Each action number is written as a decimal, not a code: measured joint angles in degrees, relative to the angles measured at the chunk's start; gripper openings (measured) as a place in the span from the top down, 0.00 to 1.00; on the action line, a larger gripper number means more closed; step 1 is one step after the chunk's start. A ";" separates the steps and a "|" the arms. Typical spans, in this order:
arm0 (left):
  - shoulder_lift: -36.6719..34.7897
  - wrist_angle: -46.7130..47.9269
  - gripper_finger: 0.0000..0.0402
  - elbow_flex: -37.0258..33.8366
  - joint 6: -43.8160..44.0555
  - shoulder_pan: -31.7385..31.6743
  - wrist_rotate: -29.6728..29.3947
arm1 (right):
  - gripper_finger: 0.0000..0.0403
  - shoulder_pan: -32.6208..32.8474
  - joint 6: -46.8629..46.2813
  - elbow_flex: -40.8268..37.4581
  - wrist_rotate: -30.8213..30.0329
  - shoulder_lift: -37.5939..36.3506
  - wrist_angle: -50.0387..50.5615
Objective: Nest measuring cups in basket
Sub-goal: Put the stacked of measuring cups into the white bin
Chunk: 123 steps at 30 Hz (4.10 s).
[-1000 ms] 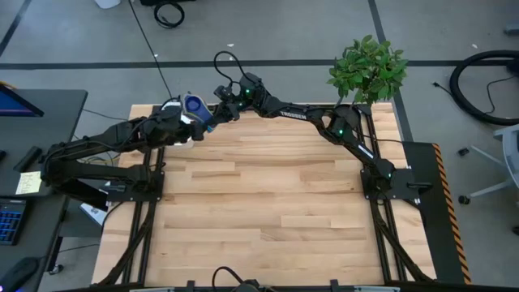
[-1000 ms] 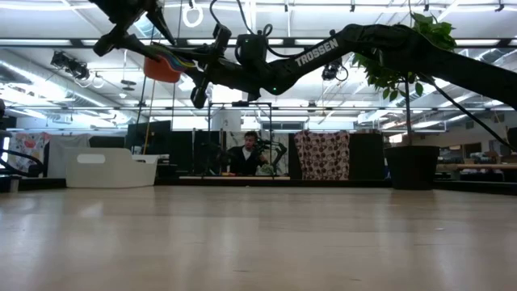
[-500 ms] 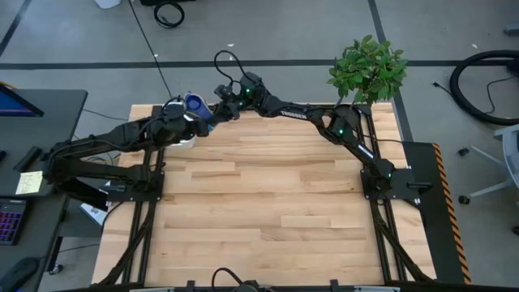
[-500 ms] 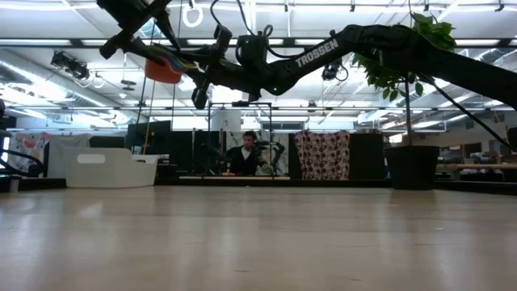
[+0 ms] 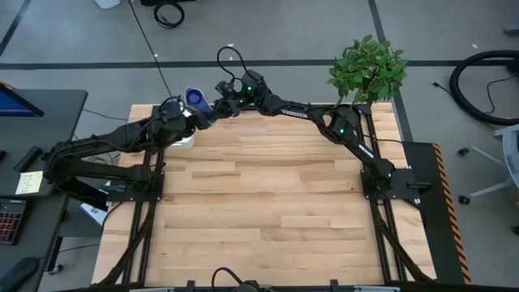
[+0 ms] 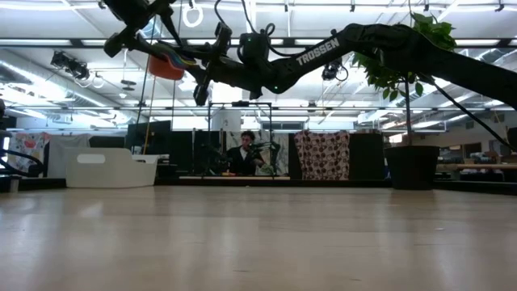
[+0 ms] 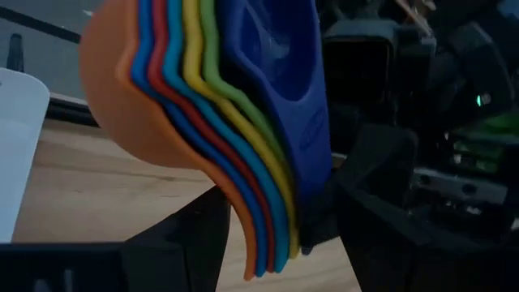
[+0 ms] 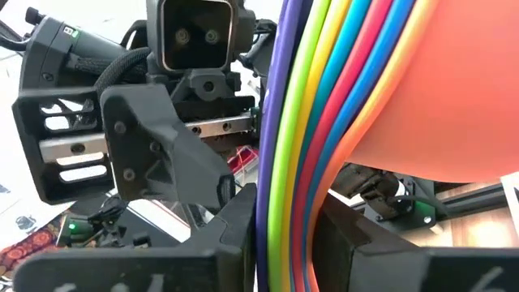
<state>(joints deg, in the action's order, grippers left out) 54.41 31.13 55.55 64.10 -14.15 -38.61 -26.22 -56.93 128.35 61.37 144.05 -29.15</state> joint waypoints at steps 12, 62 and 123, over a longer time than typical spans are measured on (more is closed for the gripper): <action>3.88 -1.29 0.45 0.02 5.91 0.19 -5.12 | 0.78 0.09 0.04 -0.01 -0.23 0.07 0.71; 6.47 -3.71 0.50 0.17 -7.90 -1.13 5.45 | 0.78 -0.26 -3.78 -0.13 10.40 0.33 -2.66; 5.80 -7.27 0.71 0.05 -22.40 -10.45 20.90 | 0.78 -0.81 -3.31 -0.11 9.77 0.31 -6.26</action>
<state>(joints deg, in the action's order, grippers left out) 60.21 23.86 55.60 41.70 -24.60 -17.71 -27.03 -60.24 128.25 71.14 144.35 -35.42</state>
